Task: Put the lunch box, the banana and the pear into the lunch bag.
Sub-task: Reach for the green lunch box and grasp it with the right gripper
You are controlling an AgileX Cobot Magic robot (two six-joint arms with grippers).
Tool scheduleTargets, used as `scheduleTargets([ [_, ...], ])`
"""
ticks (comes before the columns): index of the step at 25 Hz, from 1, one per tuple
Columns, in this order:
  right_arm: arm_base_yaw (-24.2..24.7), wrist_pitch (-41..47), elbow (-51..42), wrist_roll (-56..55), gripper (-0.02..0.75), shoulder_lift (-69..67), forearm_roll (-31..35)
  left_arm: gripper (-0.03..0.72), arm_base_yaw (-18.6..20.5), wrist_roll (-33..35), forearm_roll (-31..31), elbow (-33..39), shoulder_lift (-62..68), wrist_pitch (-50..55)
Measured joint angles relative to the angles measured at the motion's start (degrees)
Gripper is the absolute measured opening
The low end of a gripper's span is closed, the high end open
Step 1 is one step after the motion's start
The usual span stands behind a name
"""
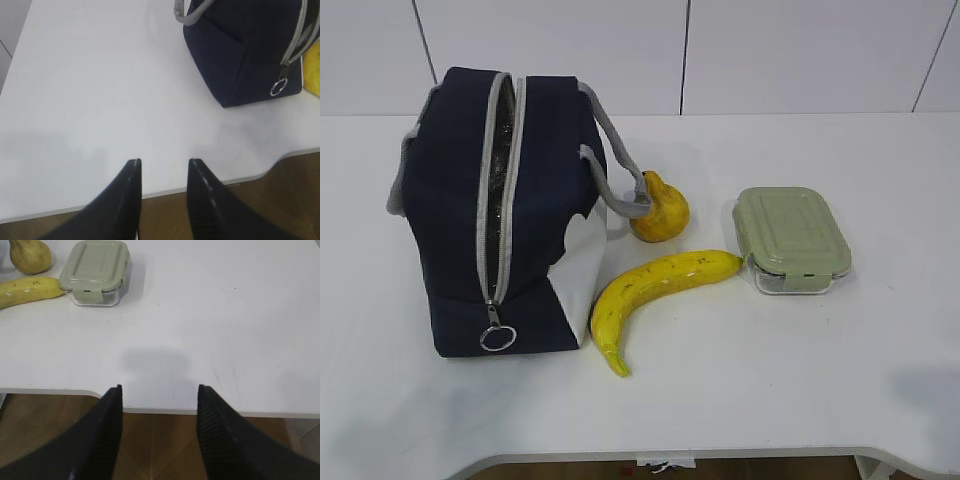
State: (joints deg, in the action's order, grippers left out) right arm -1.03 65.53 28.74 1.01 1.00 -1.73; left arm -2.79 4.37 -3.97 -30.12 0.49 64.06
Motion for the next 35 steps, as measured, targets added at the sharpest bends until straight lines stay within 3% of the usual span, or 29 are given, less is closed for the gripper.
scheduleTargets([
  [19, 0.00, -0.23, 0.76, 0.00, 0.382, -0.48, -0.19, 0.239, 0.00, 0.00, 0.00, 0.00, 0.00, 0.00],
  [35, 0.00, -7.89, 7.71, -3.37, 0.382, -35.76, 0.24, 0.239, 0.00, 0.00, -2.16, 0.00, 0.00, -0.08],
])
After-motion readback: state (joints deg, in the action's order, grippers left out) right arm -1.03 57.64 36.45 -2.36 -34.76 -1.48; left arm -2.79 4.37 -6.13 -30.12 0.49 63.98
